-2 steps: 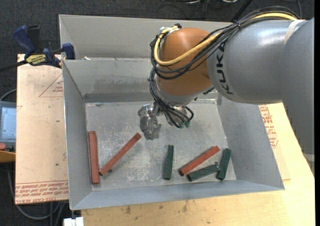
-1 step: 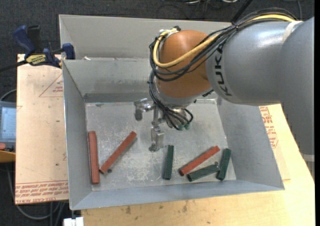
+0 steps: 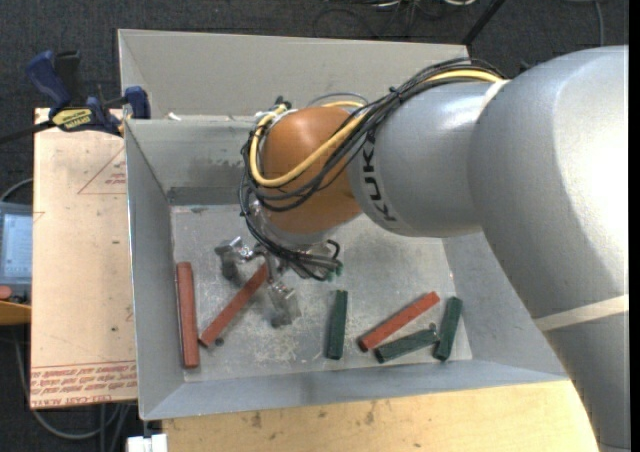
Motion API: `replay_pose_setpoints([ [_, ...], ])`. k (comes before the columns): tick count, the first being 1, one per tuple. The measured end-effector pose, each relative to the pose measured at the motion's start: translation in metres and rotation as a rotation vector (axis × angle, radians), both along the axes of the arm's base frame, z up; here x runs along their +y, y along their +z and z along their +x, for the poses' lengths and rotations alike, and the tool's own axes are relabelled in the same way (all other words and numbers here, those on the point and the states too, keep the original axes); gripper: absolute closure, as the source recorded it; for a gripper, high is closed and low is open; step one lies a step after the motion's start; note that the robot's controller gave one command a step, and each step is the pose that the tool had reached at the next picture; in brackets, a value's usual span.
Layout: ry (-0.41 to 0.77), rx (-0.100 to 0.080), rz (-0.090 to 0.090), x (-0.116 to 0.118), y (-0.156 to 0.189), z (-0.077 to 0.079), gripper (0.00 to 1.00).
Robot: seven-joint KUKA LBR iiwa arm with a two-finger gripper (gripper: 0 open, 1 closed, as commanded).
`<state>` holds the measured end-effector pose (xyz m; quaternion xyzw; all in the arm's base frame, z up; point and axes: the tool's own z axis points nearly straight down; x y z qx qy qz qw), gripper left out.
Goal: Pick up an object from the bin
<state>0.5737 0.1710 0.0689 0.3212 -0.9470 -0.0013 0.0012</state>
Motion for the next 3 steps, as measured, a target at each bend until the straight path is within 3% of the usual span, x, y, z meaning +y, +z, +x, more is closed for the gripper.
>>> replay_pose_setpoints([
  [1,-0.003,-0.005,0.001,-0.001,0.002,0.002,1.00],
  [2,0.032,-0.015,0.003,0.010,0.129,0.019,1.00],
  [3,0.209,-0.012,0.000,-0.015,0.199,0.011,1.00],
])
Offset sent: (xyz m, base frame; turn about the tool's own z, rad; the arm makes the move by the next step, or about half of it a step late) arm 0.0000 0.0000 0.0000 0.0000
